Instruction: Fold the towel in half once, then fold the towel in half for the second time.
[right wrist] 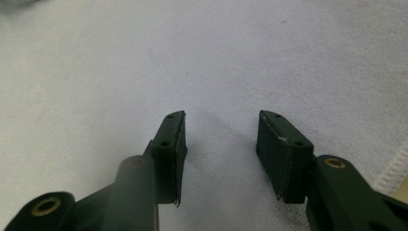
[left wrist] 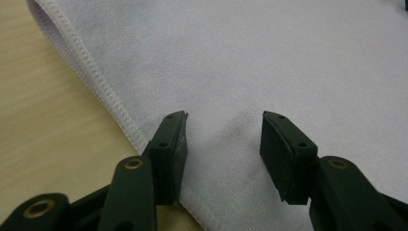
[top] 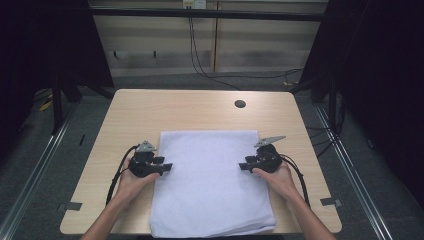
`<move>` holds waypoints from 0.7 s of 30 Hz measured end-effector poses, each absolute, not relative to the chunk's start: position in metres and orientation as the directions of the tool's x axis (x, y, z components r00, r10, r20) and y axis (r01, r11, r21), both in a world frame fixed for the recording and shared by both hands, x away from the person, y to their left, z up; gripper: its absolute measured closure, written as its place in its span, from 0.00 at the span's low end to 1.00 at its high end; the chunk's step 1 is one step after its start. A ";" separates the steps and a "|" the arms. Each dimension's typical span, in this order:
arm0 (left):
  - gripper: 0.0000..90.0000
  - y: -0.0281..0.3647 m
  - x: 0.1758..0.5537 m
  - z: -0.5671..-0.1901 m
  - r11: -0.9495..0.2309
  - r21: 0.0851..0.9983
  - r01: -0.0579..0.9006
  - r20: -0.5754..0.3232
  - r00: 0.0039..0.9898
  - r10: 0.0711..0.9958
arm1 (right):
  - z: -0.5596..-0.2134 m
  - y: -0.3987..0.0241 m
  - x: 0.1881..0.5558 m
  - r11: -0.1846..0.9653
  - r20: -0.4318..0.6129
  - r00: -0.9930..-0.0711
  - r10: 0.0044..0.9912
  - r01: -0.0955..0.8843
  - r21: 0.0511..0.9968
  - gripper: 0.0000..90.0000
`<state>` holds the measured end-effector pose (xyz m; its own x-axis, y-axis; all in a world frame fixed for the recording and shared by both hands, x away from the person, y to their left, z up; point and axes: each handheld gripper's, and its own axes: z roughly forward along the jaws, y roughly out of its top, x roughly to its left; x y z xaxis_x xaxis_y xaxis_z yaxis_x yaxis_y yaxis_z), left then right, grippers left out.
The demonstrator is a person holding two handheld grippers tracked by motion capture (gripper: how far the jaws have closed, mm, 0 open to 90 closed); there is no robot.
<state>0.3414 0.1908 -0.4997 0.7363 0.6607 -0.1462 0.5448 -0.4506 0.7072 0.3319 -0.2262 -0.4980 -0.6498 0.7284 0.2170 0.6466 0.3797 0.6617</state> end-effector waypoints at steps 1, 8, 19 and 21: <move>0.58 0.190 0.338 -0.499 -0.462 0.704 0.539 -0.138 0.742 0.656 | -0.497 -0.225 0.327 0.398 0.203 -0.658 0.725 0.641 0.656 0.60; 0.59 0.198 0.302 -0.496 -0.478 0.690 0.544 -0.176 0.766 0.618 | -0.493 -0.225 0.295 0.437 0.215 -0.686 0.695 0.640 0.632 0.61; 0.49 0.213 0.301 -0.484 -0.446 0.709 0.546 -0.204 0.764 0.611 | -0.479 -0.239 0.286 0.408 0.254 -0.682 0.686 0.650 0.642 0.58; 0.49 0.214 0.317 -0.476 -0.442 0.719 0.536 -0.174 0.755 0.633 | -0.475 -0.250 0.300 0.372 0.233 -0.658 0.716 0.642 0.670 0.59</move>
<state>0.3169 0.2140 -0.4759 0.7546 0.6327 -0.1740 0.5362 -0.4418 0.7193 0.2997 -0.2501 -0.4746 -0.6580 0.7160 0.2333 0.6422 0.3716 0.6704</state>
